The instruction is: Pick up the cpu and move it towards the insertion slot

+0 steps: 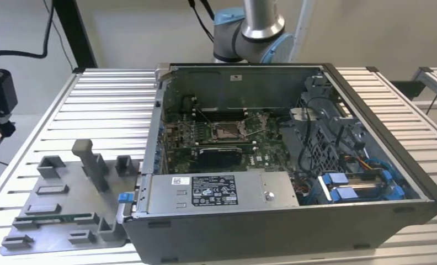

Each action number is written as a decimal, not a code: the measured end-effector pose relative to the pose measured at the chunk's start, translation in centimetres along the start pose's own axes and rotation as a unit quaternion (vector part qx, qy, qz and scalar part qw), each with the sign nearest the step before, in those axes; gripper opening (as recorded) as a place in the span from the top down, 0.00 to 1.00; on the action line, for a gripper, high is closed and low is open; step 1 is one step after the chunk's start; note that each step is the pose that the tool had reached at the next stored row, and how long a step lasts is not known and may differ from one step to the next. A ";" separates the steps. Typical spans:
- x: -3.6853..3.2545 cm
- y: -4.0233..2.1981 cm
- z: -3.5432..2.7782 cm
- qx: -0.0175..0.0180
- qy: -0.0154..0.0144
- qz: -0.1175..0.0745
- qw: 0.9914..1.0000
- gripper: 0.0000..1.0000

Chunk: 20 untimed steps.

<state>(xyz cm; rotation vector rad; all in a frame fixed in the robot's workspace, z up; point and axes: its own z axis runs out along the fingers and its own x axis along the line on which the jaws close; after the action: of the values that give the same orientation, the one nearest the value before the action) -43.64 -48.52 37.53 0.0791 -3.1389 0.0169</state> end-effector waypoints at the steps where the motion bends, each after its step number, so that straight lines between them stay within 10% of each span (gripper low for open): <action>1: -0.21 -0.01 0.01 0.000 0.000 0.000 1.000 1.00; 20: -7.35 -0.27 0.07 0.000 0.006 0.000 1.000 1.00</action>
<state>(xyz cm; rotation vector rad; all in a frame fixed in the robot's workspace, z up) -36.29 -48.42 37.45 0.0791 -3.1274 0.0162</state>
